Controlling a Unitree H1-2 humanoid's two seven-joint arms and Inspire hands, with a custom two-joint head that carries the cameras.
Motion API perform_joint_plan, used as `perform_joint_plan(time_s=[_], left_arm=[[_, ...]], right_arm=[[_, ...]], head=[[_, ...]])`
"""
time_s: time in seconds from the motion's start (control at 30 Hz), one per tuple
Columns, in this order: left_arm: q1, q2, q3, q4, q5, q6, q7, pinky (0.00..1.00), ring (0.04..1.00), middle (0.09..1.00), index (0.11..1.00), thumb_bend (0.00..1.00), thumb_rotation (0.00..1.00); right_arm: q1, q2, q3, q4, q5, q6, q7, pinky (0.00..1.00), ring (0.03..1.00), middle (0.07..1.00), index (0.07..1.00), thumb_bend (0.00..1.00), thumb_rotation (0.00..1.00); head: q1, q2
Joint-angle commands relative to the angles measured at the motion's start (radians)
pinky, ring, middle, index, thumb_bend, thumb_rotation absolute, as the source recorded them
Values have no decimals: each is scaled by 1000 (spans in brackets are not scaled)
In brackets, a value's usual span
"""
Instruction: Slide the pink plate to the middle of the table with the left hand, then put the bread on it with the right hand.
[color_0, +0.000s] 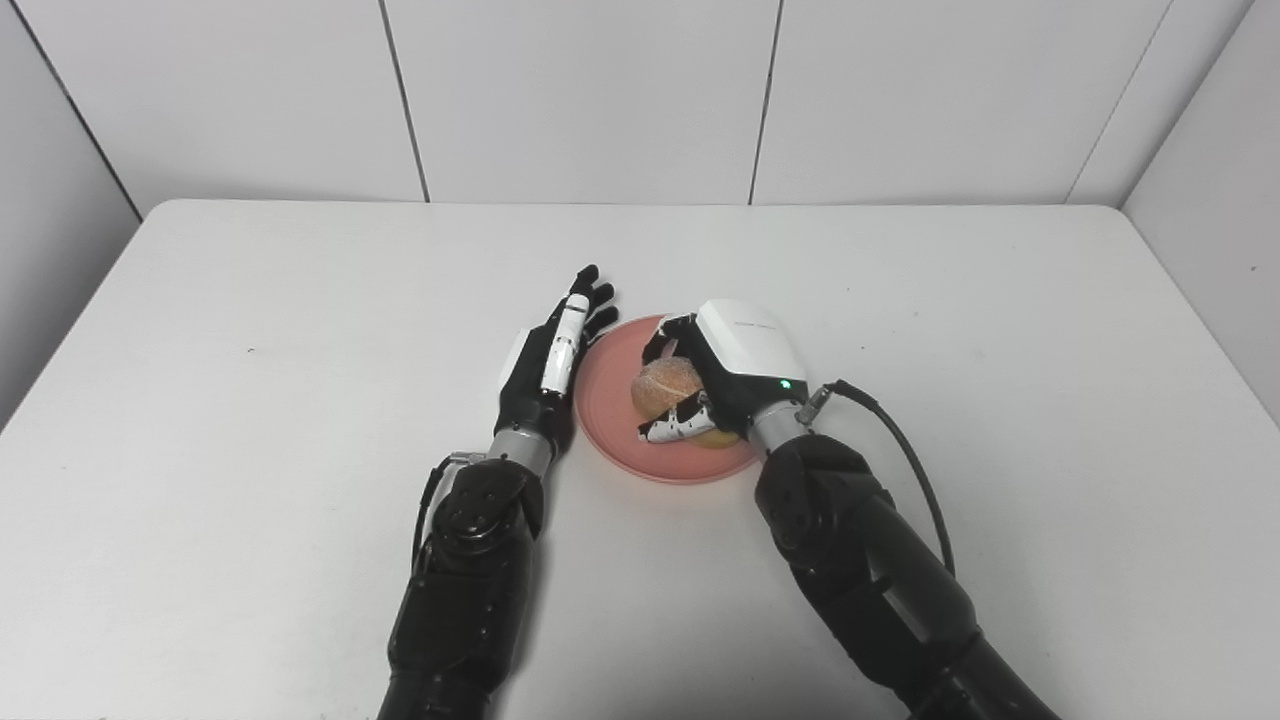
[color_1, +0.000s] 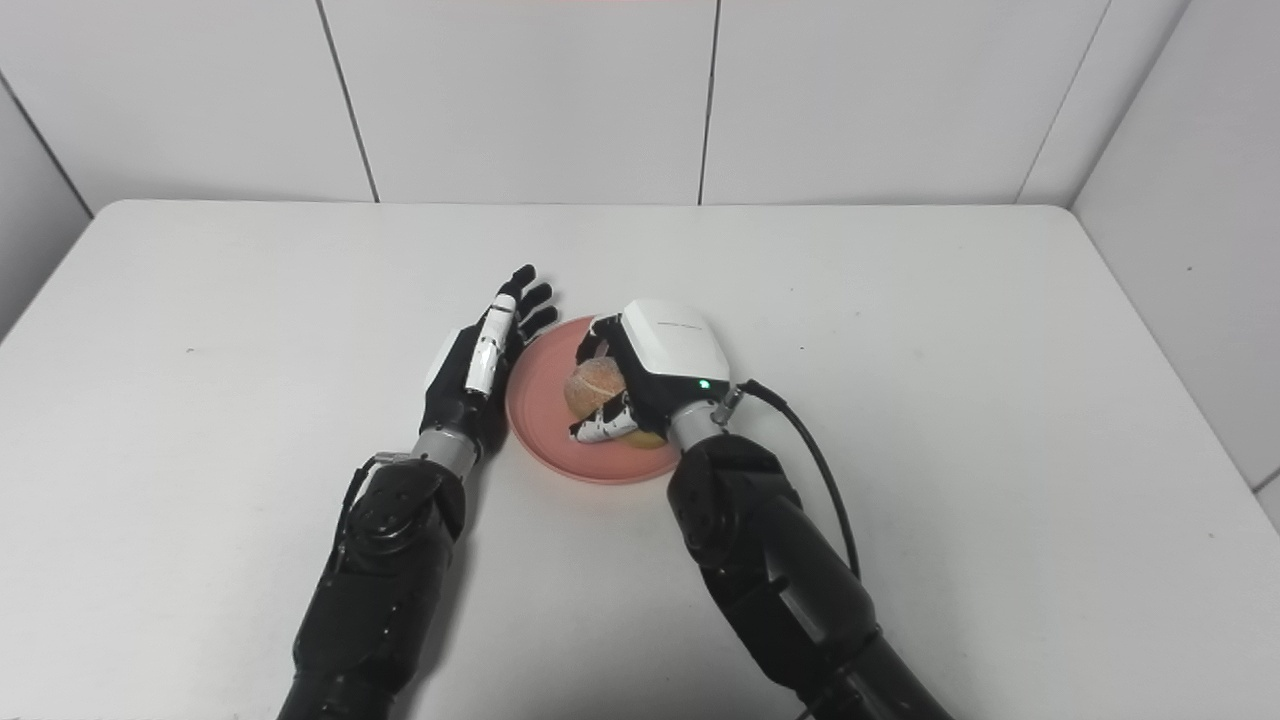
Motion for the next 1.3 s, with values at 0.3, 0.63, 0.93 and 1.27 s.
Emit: perform_joint_plan(time_s=[0.3, 0.63, 0.93, 1.27], left_arm=[[-2, -16, -10, 5, -9, 28, -23, 968, 967, 959, 930, 308, 1000], [4, -8, -20, 3, 5, 19, -30, 953, 958, 959, 922, 354, 1000], [-2, -25, 8, 11, -21, 32, -19, 925, 925, 931, 905, 318, 1000], [-2, -20, 8, 29, -9, 15, -26, 937, 939, 955, 949, 341, 1000]], right_arm=[[-21, 27, -44, -24, 16, -34, -49, 517, 643, 711, 741, 861, 559], [-23, 4, -60, -91, 38, -45, -16, 605, 730, 800, 804, 959, 809], [-19, -40, -54, -206, -11, -29, 55, 691, 788, 831, 852, 991, 922], [44, -61, -170, -402, 15, -13, 58, 724, 842, 890, 930, 890, 944]], head=[[-1, -5], [-10, -10], [-23, -17], [-30, -26]])
